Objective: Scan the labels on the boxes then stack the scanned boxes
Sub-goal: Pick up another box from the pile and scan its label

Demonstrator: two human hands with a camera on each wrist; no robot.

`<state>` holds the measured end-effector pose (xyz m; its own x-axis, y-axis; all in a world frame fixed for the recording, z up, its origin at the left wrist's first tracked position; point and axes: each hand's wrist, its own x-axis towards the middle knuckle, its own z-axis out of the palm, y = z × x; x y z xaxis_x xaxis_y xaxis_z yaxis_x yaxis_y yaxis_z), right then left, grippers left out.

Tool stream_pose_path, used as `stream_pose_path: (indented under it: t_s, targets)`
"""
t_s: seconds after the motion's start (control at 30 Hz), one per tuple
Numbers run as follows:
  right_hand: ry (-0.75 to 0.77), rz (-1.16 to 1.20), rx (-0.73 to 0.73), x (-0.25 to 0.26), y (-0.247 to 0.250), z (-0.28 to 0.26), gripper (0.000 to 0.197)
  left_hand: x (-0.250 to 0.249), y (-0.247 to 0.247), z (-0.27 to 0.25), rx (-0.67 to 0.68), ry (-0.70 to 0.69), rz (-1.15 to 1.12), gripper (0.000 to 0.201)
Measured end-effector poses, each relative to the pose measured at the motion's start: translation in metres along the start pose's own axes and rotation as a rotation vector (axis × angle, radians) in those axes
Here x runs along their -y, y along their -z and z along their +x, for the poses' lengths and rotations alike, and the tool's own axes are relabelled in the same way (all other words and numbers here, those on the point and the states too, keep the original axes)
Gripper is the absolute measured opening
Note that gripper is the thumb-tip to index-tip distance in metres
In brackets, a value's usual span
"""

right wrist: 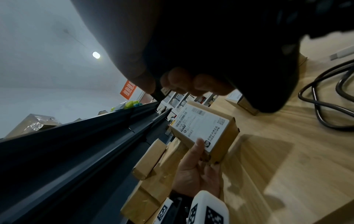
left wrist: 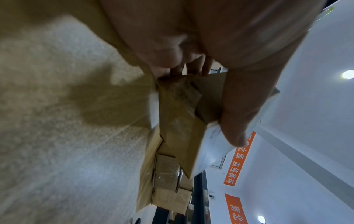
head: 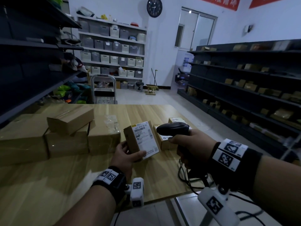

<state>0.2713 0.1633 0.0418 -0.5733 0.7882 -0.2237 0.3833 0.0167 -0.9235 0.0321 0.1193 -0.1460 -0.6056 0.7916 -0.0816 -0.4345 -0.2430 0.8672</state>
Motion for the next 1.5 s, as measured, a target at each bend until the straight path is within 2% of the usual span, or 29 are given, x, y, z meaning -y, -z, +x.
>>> stream_pose_path:
  t_s: [0.07, 0.1, 0.27, 0.4, 0.57, 0.7, 0.77, 0.83, 0.9, 1.03, 1.17, 1.27, 1.37, 1.5]
  targets:
    - [-0.006, 0.041, 0.002, -0.002, -0.001, -0.005, 0.012, 0.002, 0.001, 0.003, 0.000, -0.002, -0.006, 0.142]
    - [-0.014, 0.064, 0.008, -0.003, -0.001, -0.007, 0.010, 0.003, 0.001, 0.004, -0.002, -0.007, -0.005, 0.144]
    - [-0.038, 0.163, 0.016, -0.009, 0.003, -0.014, 0.008, 0.001, 0.000, 0.002, 0.006, -0.020, 0.033, 0.115]
    - [-0.036, 0.190, 0.041, -0.010, 0.007, -0.020, 0.010, 0.002, 0.002, 0.004, 0.003, -0.013, 0.051, 0.122]
    - [-0.027, 0.209, 0.057, -0.009, 0.010, -0.023, 0.016, 0.002, 0.003, 0.005, 0.017, -0.013, 0.066, 0.113]
    - [-0.041, 0.210, 0.082, -0.011, 0.010, -0.023, 0.038, 0.001, 0.003, 0.003, 0.035, -0.016, 0.076, 0.124]
    - [-0.044, 0.214, 0.083, -0.010, 0.008, -0.024, 0.023, 0.002, 0.004, 0.004, 0.036, -0.019, 0.096, 0.129]
    - [-0.038, 0.206, 0.076, -0.009, 0.007, -0.025, 0.007, 0.002, 0.003, 0.002, 0.043, -0.023, 0.145, 0.145]
    - [-0.035, 0.192, 0.082, -0.009, 0.007, -0.023, 0.008, 0.002, 0.003, 0.001, 0.042, -0.016, 0.156, 0.149]
    - [-0.043, 0.198, 0.085, -0.009, 0.006, -0.021, 0.024, 0.002, 0.005, 0.003, 0.024, 0.010, 0.173, 0.144]
    - [-0.037, 0.210, 0.090, -0.009, 0.008, -0.020, 0.028, 0.002, 0.003, 0.001, 0.021, 0.012, 0.162, 0.142]
    - [-0.026, 0.212, 0.094, -0.008, 0.010, -0.019, 0.021, 0.002, 0.004, 0.001, 0.030, -0.006, 0.169, 0.145]
    - [-0.035, 0.227, 0.084, -0.005, 0.009, -0.021, 0.004, 0.001, 0.003, 0.002, 0.039, -0.025, 0.146, 0.142]
    - [-0.044, 0.223, 0.081, -0.009, 0.009, -0.021, 0.010, 0.002, 0.001, 0.002, 0.024, -0.052, 0.138, 0.137]
